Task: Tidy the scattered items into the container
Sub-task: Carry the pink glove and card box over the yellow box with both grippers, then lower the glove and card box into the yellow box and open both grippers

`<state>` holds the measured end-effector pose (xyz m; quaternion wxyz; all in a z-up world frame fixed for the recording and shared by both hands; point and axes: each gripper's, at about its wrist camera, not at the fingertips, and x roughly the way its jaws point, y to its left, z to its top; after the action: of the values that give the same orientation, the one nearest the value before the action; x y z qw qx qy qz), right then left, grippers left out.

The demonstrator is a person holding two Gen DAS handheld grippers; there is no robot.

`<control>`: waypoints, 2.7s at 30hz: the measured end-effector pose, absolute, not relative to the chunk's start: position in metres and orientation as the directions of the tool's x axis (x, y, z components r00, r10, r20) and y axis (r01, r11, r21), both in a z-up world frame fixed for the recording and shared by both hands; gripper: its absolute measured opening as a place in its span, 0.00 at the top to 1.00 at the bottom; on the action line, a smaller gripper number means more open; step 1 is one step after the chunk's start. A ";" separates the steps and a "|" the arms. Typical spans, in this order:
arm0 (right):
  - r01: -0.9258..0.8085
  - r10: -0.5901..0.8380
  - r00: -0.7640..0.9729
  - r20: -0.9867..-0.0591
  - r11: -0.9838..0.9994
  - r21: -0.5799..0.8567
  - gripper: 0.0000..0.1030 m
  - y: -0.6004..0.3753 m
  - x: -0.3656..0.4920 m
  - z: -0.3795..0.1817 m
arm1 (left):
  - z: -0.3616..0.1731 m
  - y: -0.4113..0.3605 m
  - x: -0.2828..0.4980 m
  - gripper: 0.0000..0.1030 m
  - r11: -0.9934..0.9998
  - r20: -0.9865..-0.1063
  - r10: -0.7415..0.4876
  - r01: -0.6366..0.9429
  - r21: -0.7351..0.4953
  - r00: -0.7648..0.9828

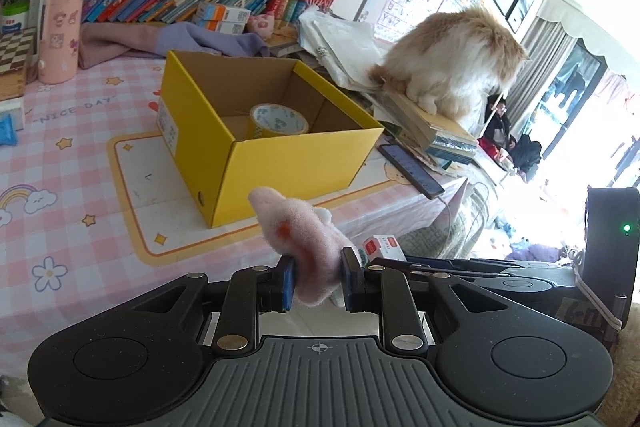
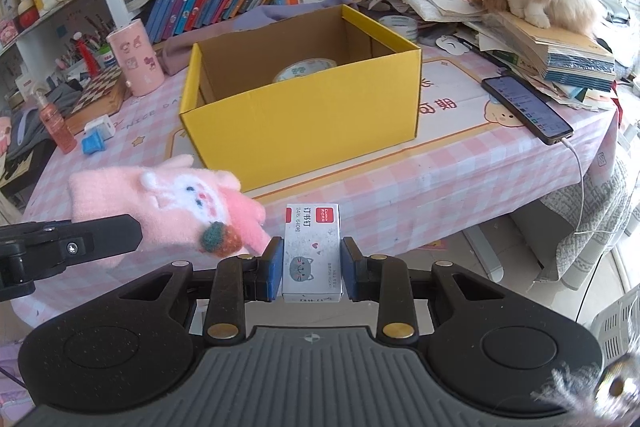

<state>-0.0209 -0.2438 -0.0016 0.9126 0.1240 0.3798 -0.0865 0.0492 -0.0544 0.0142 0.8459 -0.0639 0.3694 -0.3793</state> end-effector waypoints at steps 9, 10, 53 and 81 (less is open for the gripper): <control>0.275 -0.079 0.705 -0.705 0.947 0.168 0.73 -0.265 -0.015 0.000 | 0.026 -0.075 0.057 0.79 0.669 -0.540 -0.722 0.637 -0.383 0.433; 0.277 -0.082 0.709 -0.701 0.946 0.169 0.73 -0.268 -0.015 0.000 | 0.028 -0.077 0.058 0.79 0.666 -0.533 -0.725 0.641 -0.381 0.436; -0.133 0.056 0.718 -0.694 0.989 -0.058 0.73 -0.360 0.195 -0.007 | -0.012 -0.197 0.195 0.71 0.912 -0.707 -0.280 0.410 0.015 0.649; -0.315 0.075 0.683 -0.727 0.928 -0.201 0.65 -0.344 0.226 -0.025 | 0.021 -0.182 0.162 0.26 0.971 -0.563 -0.203 0.239 -0.011 0.801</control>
<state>0.2261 -0.3435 -0.0253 0.9037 -0.1568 0.3835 0.1079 0.1617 -0.1817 0.0205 0.9484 0.0304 0.2932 -0.1167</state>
